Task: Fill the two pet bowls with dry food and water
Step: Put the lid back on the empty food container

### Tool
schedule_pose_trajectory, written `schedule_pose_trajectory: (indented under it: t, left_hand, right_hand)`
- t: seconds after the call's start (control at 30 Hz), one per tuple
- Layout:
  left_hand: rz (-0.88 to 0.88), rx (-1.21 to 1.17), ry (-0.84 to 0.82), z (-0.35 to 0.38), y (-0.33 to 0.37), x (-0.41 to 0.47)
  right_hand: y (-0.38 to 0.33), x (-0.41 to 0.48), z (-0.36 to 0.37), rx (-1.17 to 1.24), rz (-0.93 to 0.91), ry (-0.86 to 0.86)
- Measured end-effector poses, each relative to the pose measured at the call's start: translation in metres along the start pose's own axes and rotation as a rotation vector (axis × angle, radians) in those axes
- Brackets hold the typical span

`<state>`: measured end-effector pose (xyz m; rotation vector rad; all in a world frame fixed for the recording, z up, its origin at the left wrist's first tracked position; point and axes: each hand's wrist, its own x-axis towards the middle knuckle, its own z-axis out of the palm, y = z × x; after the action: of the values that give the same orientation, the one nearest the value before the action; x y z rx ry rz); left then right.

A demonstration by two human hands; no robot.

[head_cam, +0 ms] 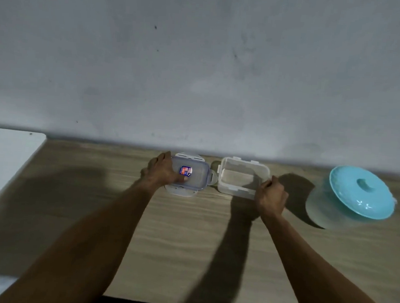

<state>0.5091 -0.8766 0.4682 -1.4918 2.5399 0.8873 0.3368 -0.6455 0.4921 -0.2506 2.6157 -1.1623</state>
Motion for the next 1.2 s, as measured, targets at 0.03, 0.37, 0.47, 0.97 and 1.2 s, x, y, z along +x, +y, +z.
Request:
schedule_pose_trajectory:
  t: [0.03, 0.37, 0.47, 0.97, 1.2]
  left_hand:
    - [0.016, 0.021, -0.008, -0.001, 0.004, -0.001]
    - [-0.024, 0.108, 0.033, -0.006, 0.012, 0.012]
    - [0.003, -0.100, 0.128, -0.013, 0.001, 0.016]
    - [0.113, -0.568, 0.108, -0.073, 0.060, -0.016]
    - [0.167, -0.526, -0.053, -0.016, 0.134, -0.005]
  right_hand:
    - [0.000, -0.001, 0.000, -0.008, 0.001, 0.006]
    - [-0.002, -0.005, -0.001, -0.038, -0.004, 0.018]
    - [-0.005, -0.007, -0.003, -0.014, 0.017, 0.006]
    - [-0.001, -0.005, -0.015, 0.169, 0.066, -0.059]
    - [0.003, 0.009, -0.032, 0.387, 0.141, -0.070]
